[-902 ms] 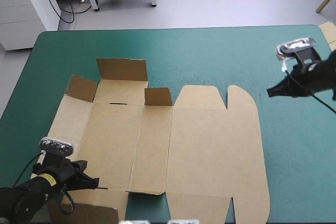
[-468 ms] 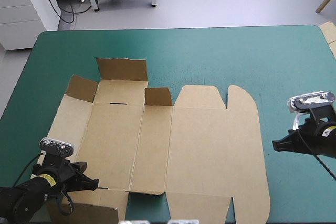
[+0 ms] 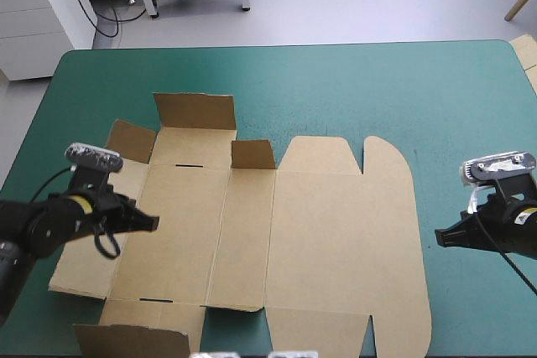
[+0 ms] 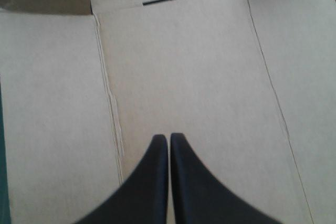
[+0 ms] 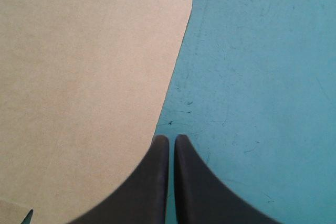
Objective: Fold the box
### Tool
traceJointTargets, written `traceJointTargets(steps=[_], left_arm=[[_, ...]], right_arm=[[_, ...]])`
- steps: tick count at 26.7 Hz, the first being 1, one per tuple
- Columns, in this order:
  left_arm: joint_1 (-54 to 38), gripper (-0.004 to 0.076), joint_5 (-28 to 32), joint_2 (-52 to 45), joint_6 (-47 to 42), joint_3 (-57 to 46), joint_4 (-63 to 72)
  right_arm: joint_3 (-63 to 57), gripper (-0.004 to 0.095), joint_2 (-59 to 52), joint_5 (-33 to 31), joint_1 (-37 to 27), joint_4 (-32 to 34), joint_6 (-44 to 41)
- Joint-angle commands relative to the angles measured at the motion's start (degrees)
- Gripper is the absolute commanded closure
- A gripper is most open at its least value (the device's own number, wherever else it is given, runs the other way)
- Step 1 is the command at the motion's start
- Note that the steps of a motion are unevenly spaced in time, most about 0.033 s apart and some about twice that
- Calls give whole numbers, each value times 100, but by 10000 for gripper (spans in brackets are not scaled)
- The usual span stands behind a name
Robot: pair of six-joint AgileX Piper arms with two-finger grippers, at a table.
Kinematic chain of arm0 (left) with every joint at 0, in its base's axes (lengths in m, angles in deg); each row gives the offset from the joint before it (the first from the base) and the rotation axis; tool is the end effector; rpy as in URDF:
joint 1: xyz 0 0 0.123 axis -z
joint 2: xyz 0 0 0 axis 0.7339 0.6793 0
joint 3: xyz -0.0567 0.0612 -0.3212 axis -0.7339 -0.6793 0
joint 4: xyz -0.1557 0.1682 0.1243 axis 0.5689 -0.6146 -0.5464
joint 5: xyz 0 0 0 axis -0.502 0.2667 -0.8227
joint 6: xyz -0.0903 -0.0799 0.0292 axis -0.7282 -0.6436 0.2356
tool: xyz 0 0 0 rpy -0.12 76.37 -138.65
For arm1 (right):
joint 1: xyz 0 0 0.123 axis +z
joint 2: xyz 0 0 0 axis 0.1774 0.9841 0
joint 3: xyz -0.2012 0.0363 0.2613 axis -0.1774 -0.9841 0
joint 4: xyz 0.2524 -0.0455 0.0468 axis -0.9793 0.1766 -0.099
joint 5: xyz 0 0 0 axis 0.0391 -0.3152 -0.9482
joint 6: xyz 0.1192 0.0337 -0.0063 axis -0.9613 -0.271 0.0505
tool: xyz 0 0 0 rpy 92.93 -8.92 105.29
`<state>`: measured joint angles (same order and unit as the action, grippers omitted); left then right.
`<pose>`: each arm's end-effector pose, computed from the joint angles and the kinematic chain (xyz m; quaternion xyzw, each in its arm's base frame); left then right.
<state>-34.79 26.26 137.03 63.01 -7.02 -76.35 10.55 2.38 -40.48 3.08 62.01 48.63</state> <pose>0.1710 -0.0429 0.3506 0.1378 0.9364 -0.0444 0.3198 0.1279 0.0048 0.3768 -0.1110 0.9405 0.0111 0.3209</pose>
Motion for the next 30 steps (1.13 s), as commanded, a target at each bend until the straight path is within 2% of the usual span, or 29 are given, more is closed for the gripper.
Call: traceJointTargets(steps=[1,4,8,13,15,21,24,27,29,30], left_arm=[[-329,731,233,792,-62,986,46],[-1063,731,220,1396,213,1676,557],[-2475,731,-132,2034,867,2452,1719],[-3941,731,-479,2388,1393,2710,2715],[-4815,731,-819,2449,1756,2710,3038],[-5532,731,-1411,2449,2371,2710,3038],[-5625,731,-1667,2449,2782,2710,2917],[-5625,727,-1775,2449,2771,2710,2643],[-5625,645,-1775,2449,2761,2710,2490],[-5625,538,-1775,2449,2761,2710,2492]], right_arm=[[138,888,-43,258,-42,-45,11],[138,888,-43,258,-42,-45,11],[138,888,-43,258,-42,-45,11],[138,889,-43,283,-42,-45,83],[138,888,-43,481,-42,-45,160],[138,889,-43,521,-42,-35,160],[138,889,-43,521,-42,-35,160],[138,888,-43,521,-42,-35,160],[138,888,-43,521,-42,-35,160],[138,889,-43,521,-42,-35,160]])
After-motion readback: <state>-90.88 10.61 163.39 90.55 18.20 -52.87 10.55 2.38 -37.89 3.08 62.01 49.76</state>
